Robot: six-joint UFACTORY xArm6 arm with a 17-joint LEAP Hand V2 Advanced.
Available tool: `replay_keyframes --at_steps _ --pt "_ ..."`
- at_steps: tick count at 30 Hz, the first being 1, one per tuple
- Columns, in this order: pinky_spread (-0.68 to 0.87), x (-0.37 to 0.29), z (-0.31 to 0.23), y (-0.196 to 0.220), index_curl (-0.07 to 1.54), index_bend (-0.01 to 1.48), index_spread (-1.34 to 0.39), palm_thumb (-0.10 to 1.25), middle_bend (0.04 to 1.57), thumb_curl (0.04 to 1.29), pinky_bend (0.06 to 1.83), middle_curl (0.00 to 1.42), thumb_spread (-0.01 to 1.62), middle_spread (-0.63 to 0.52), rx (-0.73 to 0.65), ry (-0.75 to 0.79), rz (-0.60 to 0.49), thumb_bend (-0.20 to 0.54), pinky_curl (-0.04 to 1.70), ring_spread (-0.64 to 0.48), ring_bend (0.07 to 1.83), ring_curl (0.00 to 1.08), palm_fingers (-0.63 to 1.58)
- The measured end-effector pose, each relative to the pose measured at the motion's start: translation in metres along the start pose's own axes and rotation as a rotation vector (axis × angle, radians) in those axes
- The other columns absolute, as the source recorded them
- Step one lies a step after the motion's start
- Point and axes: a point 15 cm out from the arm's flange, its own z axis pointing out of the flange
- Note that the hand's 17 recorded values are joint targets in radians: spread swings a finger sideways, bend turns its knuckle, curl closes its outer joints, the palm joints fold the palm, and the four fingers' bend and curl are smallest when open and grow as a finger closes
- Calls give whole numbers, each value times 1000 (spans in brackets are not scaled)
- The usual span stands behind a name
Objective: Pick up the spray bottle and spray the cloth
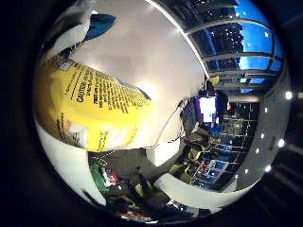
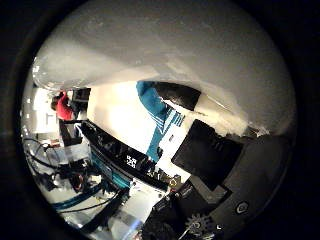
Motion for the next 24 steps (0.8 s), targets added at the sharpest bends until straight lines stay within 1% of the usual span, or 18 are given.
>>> replay_keyframes --at_steps 3,4,9,10,11,13,17,24 --pt "-164 -2 -12 -7 962 1159 -231 743 1361 237 1013 856 1299 -145 23 -45 55 -11 1572 -266 1293 930 1089" --pt "-164 -12 -16 -9 962 1159 -230 743 1361 237 1013 856 1299 -145 29 -101 93 -11 1572 -266 1293 930 1089" --pt "-163 -31 -39 -23 960 1159 -230 746 1360 238 1015 856 1300 -145 82 -229 177 -9 1565 -266 1293 929 1090" --pt "-163 -46 -60 -37 960 1159 -230 746 1360 238 1015 856 1300 -145 137 -322 226 -9 1564 -266 1293 929 1090" --pt "-163 -50 -67 -41 959 1159 -229 748 1362 239 1016 856 1301 -145 148 -352 238 -10 1559 -266 1292 928 1092" --pt "-162 -60 -76 -48 958 1160 -229 751 1363 239 1017 856 1301 -144 169 -410 259 -10 1556 -266 1292 928 1091" --pt "-162 -87 -96 -68 956 1160 -229 754 1364 238 1018 855 1299 -144 228 -574 303 -11 1552 -266 1293 928 1091" --pt "-161 -137 -126 -94 955 1162 -228 765 1365 236 1021 854 1301 -143 335 -817 284 -10 1547 -266 1294 927 1090"
